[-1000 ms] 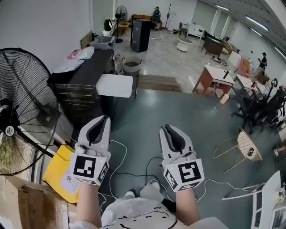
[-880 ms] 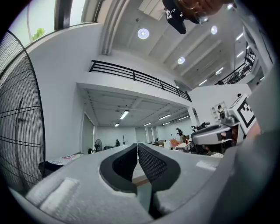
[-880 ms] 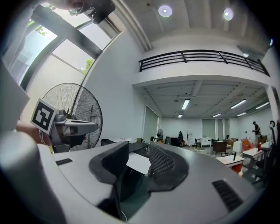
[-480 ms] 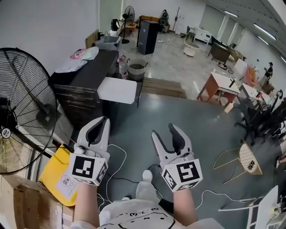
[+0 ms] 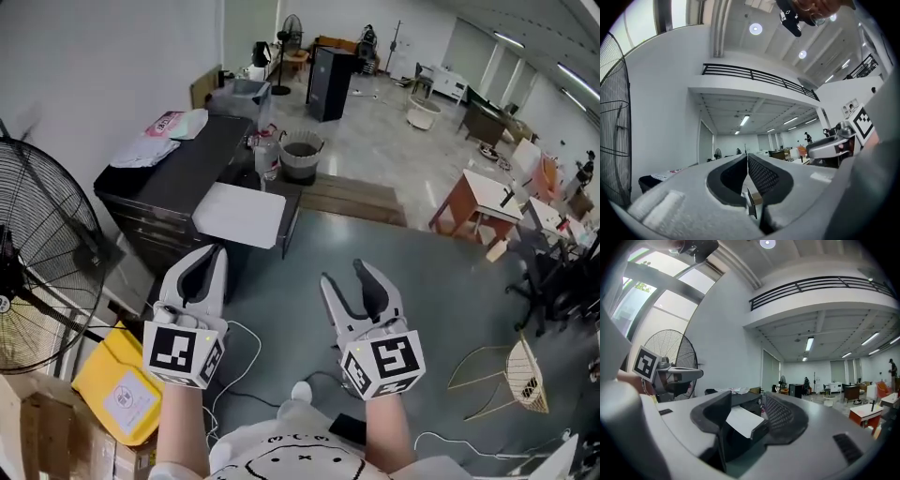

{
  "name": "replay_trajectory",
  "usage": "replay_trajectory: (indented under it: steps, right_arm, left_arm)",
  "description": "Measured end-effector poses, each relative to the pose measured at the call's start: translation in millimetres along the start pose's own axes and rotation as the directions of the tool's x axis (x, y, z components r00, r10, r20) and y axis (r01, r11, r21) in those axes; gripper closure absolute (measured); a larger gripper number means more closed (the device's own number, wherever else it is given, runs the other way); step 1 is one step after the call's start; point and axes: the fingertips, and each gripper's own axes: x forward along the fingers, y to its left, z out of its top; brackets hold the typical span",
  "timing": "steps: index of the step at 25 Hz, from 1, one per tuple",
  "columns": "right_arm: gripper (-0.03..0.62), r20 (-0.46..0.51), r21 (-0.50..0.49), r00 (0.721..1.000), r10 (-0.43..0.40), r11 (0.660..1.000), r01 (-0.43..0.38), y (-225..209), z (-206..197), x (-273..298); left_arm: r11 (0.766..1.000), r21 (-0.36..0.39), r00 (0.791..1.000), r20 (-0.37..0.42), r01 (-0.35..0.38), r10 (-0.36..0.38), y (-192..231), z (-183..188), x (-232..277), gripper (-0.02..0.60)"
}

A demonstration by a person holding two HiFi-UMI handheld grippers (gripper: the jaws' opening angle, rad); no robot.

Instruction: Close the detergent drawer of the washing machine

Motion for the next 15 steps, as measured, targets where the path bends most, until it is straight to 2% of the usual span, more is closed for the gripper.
replay_trajectory:
  steps: [8, 11, 15]
  right_arm:
    - [0.373, 0.000, 0.020, 0.999, 0.054, 0.998, -0.054, -87, -9, 49]
    - [0.373, 0.002, 0.036, 0.997, 0.081, 0.996, -0.081, -106, -17, 64]
    - [0.375, 0.020, 0.096, 0.987, 0.161, 0.982, -0.162, -114, -30, 83]
  left_arm:
    - [0.997, 0.013, 0.997, -0.015, -0.075, 0.075, -15, -10, 80, 0.563]
    - [0.996, 0.012, 0.995, -0.028, -0.092, 0.092, -20, -17, 98, 0.563]
    - [0.995, 0.024, 0.994, -0.056, -0.096, 0.097, -23, -28, 116, 0.563]
